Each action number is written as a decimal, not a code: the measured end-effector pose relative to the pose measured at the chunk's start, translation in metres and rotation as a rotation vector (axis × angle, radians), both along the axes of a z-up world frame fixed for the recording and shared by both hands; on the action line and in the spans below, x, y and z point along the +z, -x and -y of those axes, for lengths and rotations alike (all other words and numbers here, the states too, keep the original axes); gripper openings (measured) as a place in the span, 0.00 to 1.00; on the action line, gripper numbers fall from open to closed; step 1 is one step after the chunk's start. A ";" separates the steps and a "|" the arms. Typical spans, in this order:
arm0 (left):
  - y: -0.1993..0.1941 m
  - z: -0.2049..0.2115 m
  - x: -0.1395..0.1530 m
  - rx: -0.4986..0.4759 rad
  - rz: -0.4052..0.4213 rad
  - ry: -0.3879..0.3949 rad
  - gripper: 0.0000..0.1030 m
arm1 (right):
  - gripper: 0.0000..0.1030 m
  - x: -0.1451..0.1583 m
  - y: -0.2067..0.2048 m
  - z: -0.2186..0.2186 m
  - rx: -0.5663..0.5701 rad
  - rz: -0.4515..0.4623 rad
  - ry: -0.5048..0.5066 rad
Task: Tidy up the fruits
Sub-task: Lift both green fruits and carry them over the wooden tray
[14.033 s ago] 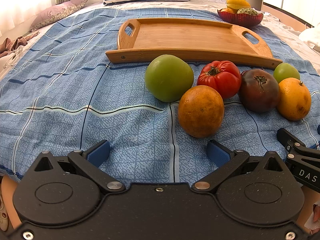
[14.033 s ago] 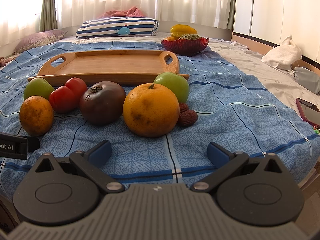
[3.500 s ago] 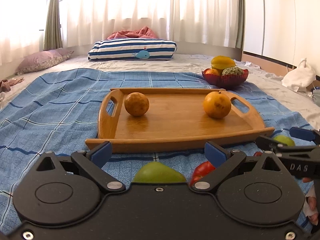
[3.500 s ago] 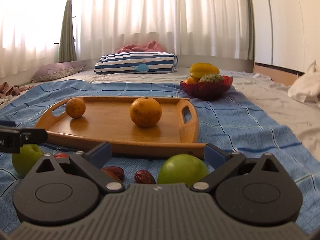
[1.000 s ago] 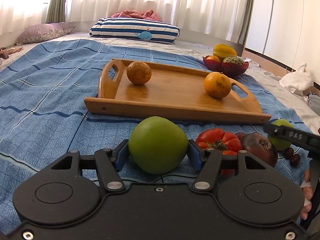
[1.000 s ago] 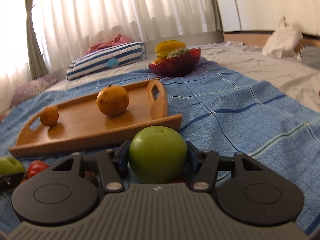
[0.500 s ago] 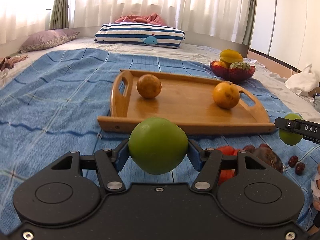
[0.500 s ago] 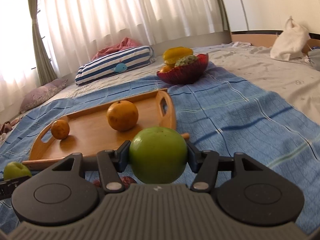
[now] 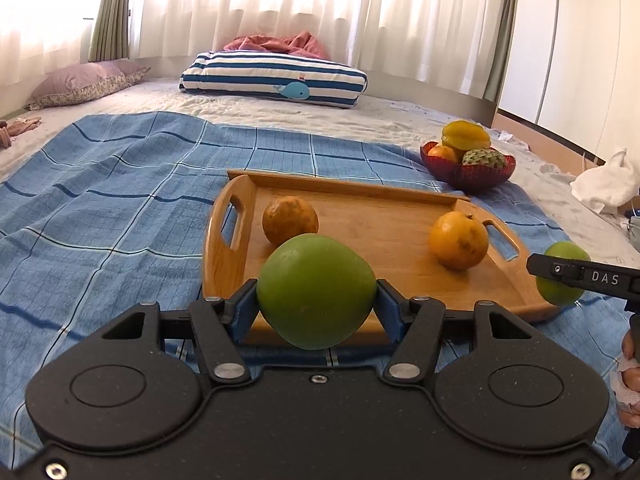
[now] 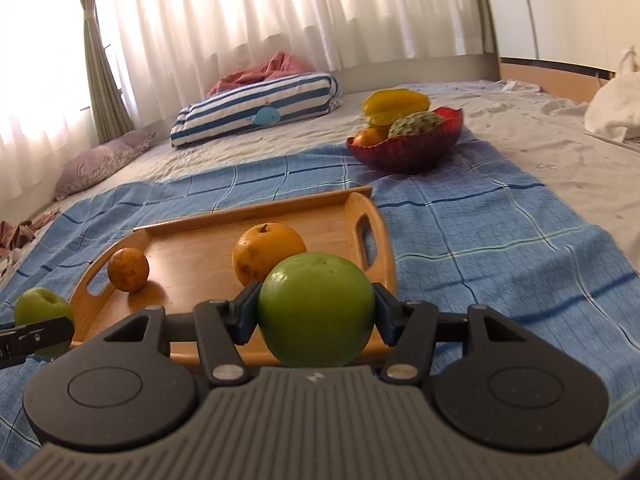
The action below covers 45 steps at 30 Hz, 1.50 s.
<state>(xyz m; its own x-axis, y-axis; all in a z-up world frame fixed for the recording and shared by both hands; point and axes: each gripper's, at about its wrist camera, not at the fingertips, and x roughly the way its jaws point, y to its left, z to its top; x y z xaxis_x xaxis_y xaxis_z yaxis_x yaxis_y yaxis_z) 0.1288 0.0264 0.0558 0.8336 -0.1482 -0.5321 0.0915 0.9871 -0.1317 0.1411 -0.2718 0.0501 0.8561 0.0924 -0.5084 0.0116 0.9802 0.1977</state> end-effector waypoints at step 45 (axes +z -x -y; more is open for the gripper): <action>-0.086 0.008 -0.038 0.063 -0.055 -0.038 0.57 | 0.59 -0.030 -0.091 -0.029 0.058 -0.117 0.111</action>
